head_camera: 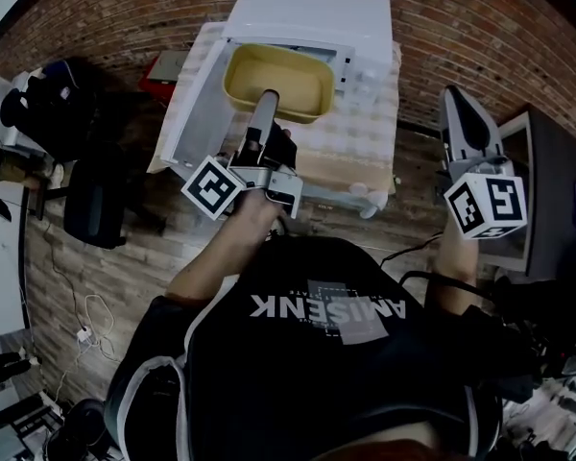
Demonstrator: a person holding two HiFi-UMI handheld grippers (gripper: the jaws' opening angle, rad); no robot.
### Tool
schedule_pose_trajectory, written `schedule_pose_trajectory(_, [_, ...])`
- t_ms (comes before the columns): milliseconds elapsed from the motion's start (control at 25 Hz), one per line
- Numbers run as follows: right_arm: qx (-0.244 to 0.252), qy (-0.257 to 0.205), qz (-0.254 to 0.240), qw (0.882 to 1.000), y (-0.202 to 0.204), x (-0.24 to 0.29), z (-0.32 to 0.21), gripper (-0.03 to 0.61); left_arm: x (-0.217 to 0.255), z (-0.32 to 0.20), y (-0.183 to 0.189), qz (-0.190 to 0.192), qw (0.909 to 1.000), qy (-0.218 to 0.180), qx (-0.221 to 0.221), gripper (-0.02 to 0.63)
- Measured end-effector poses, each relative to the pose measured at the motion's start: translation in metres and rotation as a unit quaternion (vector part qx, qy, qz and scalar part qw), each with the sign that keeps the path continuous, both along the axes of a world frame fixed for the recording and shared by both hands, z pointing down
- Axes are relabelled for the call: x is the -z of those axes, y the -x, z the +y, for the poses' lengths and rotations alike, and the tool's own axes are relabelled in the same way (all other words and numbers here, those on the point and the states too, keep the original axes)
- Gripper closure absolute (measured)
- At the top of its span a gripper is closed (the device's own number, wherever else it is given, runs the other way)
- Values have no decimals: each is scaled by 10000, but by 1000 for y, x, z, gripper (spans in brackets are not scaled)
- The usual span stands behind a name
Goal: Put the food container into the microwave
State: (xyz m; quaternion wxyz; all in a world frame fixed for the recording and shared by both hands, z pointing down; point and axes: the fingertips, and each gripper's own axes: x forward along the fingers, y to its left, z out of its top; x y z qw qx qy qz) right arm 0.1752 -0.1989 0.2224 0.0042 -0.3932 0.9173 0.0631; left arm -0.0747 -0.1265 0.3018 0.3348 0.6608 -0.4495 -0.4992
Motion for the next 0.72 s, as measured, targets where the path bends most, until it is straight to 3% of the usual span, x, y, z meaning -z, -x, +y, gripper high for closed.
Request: schedule_pose_trajectory(720, [-402, -43, 160, 9991, 43, 3, -19, 535, -1, -49, 42, 90, 9990, -56, -423, 385])
